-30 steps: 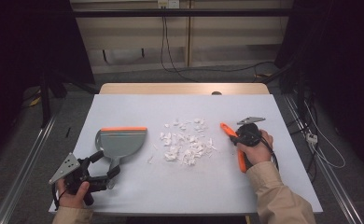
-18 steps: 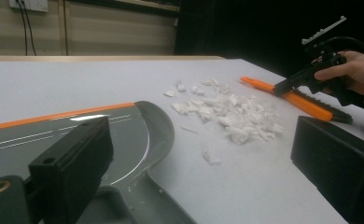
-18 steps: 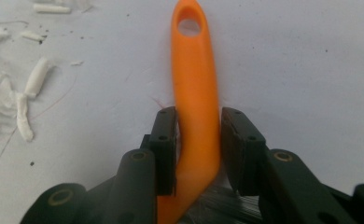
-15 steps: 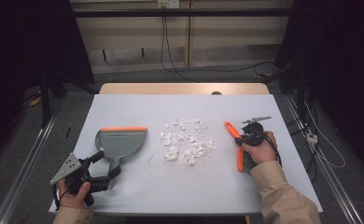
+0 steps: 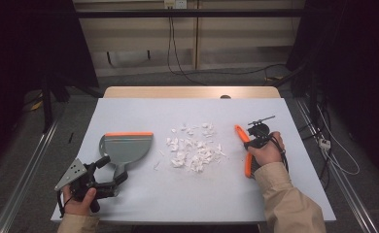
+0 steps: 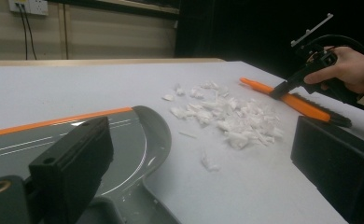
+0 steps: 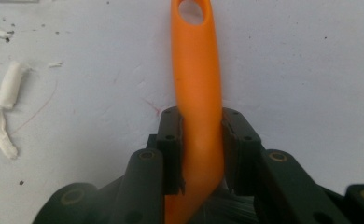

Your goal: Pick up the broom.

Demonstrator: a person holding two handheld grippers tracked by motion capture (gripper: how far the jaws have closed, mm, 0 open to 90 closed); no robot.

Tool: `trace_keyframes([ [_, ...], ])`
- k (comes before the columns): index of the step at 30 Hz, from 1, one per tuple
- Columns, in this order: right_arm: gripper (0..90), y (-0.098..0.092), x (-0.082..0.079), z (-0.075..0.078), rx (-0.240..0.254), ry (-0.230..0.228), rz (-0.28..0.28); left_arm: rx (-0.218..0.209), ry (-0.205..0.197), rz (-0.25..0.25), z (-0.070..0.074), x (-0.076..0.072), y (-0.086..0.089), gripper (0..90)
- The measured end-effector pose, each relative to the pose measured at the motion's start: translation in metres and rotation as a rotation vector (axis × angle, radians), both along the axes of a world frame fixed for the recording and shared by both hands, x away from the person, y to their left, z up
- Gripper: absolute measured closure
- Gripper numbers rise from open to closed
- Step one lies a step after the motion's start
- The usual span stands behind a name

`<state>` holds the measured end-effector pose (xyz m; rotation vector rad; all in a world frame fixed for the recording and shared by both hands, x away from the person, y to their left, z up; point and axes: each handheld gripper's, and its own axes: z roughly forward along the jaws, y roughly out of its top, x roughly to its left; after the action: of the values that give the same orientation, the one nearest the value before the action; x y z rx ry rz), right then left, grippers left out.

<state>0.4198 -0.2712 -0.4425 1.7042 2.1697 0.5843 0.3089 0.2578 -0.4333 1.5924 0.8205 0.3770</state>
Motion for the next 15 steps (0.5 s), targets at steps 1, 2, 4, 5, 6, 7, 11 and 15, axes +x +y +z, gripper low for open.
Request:
trace_keyframes([
  [1,71.6,-0.0005,0.0003,0.0004,0.003,0.005,0.001,0.006,-0.001,-0.002,-0.0001,0.0004,-0.0006,5.2],
  [2,71.7,-0.0008,0.0005,0.0005,0.003,0.005,0.004,0.006,-0.001,-0.003,0.0000,0.0005,-0.0015,5.2],
  [4,71.8,0.0010,0.0014,0.0017,-0.014,0.014,0.011,0.009,-0.003,-0.009,-0.0001,0.0006,-0.0024,5.2],
  [5,71.8,0.0022,0.0021,0.0021,-0.024,0.017,0.013,0.009,-0.003,-0.010,-0.0002,0.0005,-0.0025,5.2],
  [6,71.9,0.0030,0.0029,0.0028,-0.028,0.023,0.012,0.011,-0.004,-0.010,-0.0004,0.0003,-0.0024,5.2],
  [7,71.9,0.0043,0.0031,0.0034,-0.039,0.028,0.013,0.015,-0.004,-0.010,-0.0007,0.0001,-0.0018,5.2],
  [11,71.9,0.0033,0.0046,0.0049,-0.038,0.033,0.029,0.009,-0.009,-0.002,-0.0001,0.0000,0.0010,5.2],
  [15,71.9,0.0008,0.0047,0.0051,-0.018,0.027,0.031,0.007,-0.010,0.003,0.0002,-0.0008,0.0031,5.2],
])
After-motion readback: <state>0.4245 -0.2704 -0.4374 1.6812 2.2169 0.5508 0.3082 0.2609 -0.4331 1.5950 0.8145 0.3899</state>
